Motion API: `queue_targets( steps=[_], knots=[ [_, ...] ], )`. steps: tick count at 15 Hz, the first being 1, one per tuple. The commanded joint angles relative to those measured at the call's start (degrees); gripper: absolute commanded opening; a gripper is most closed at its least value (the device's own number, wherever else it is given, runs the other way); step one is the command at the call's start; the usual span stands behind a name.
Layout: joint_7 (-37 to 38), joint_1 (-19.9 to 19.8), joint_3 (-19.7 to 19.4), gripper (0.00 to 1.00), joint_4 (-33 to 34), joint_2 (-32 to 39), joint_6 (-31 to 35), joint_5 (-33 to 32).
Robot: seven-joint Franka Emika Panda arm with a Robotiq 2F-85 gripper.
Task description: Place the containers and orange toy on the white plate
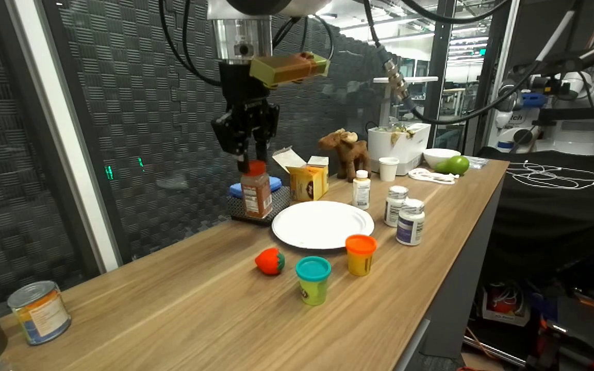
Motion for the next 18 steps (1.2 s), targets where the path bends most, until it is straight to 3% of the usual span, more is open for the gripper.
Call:
queue_targets(
  steps=[1,15,16,18],
  knots=[
    [3.73,-1.45,-1.37,0.23,-3.94,-3.88,-0.66,0.32],
    [15.17,-5.28,-5.62,0.23,-10.58,-1.97,8.14,1.10],
    [14.91,-5.46,-5.45,0.73,-10.86,-2.03,8.20,1.66],
    [14.21,-5.58,-4.94,0.79,-11.43,-3.05,7.99,3.22]
  ],
)
